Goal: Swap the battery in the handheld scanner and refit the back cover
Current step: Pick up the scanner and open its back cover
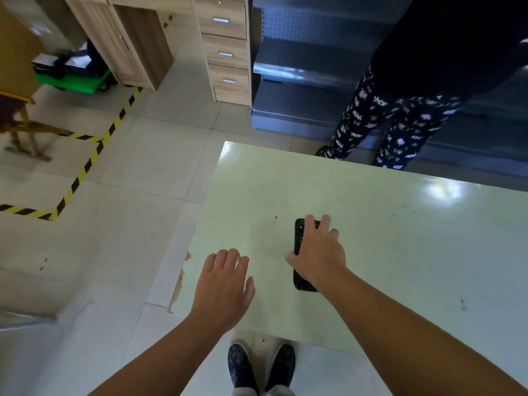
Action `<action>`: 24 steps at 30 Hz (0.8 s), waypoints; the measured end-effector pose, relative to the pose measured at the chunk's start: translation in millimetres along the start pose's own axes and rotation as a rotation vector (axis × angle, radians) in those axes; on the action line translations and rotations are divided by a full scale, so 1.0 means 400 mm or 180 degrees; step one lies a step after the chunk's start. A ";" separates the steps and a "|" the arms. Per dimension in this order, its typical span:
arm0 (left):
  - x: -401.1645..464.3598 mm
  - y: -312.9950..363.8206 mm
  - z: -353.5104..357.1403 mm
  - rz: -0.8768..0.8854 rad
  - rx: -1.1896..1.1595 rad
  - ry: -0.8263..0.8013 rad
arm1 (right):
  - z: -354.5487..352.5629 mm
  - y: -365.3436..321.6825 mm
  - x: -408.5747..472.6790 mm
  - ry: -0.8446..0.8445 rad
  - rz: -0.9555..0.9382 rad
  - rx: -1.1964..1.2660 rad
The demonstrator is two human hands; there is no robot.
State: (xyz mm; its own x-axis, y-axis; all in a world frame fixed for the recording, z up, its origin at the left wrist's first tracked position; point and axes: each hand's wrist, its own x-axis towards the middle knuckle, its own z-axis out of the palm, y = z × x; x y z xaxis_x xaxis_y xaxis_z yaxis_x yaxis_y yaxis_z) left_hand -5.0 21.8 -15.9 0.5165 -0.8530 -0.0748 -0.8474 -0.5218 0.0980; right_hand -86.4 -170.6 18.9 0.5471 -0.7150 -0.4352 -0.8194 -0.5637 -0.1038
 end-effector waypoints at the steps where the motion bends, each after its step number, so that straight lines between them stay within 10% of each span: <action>1: 0.000 0.002 -0.007 -0.0019 0.0009 0.0010 | -0.042 0.005 -0.025 0.0056 -0.0052 0.0008; 14: 0.002 0.049 -0.040 0.0014 -0.0297 0.0355 | -0.403 0.035 -0.321 0.0830 -0.0478 0.0008; 21: 0.006 0.228 -0.233 -0.1385 -0.5940 -0.1628 | -0.316 0.010 -0.371 0.0688 -0.0696 0.0245; 24: -0.010 0.267 -0.285 -0.1965 -0.6958 -0.1867 | -0.259 0.015 -0.375 0.0598 -0.0785 0.0290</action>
State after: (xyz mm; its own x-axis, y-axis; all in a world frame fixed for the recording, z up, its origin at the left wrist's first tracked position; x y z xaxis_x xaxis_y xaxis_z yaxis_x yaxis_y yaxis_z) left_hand -83.7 -31.9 107.8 0.1515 -0.7629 -0.6285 0.8725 -0.1956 0.4477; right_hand -155.7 -109.5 176.3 0.7462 -0.6300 -0.2152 -0.6654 -0.6963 -0.2690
